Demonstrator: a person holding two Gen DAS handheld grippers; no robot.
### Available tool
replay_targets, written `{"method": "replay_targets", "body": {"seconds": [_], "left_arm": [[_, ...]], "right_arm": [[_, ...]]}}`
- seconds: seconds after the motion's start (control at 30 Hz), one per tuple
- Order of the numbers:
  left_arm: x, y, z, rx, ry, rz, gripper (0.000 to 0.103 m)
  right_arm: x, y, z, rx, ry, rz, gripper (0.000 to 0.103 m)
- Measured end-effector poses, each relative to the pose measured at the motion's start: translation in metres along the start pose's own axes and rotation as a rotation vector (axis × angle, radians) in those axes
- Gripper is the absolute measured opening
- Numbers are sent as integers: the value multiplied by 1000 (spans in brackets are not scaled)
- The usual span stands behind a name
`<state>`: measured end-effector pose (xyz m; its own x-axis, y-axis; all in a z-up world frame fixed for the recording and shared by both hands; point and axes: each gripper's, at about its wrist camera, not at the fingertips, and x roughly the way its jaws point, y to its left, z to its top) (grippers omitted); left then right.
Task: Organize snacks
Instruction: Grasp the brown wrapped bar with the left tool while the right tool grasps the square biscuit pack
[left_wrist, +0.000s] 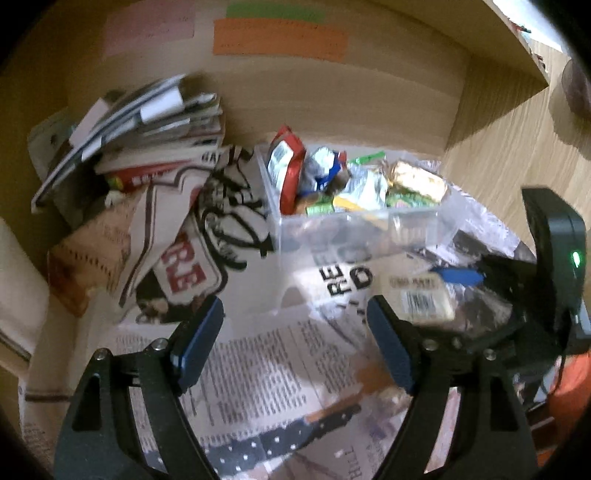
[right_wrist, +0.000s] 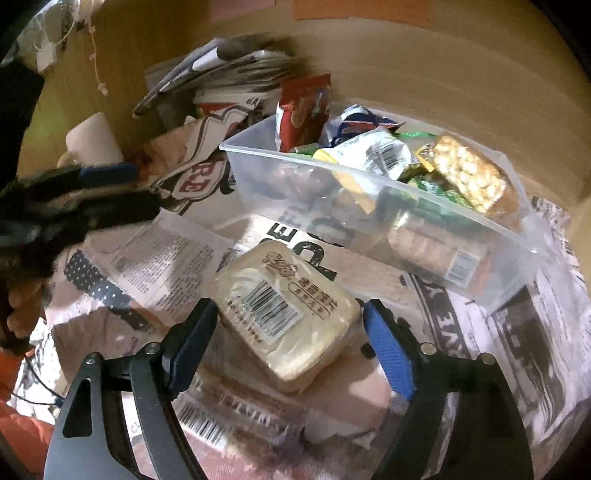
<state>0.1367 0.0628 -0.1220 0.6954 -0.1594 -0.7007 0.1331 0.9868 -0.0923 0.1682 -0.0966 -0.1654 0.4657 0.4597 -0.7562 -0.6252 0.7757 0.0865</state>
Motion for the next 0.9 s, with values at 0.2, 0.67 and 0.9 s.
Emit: {"method": "replay_targets", "body": {"seconds": [0.2,0.67,0.9], "left_arm": [[-2,-6,-15,-8,28,-41,80],[-17,-41,-59,78,93,-125,85],[-12,-47,-80,101,138,-90,85]], "right_arm": [[12,1,7,-10,21,-13,69],[-31,-14,-30,100,-28,-62,52],[-44,-8,-47,129,-58,-64,52]]}}
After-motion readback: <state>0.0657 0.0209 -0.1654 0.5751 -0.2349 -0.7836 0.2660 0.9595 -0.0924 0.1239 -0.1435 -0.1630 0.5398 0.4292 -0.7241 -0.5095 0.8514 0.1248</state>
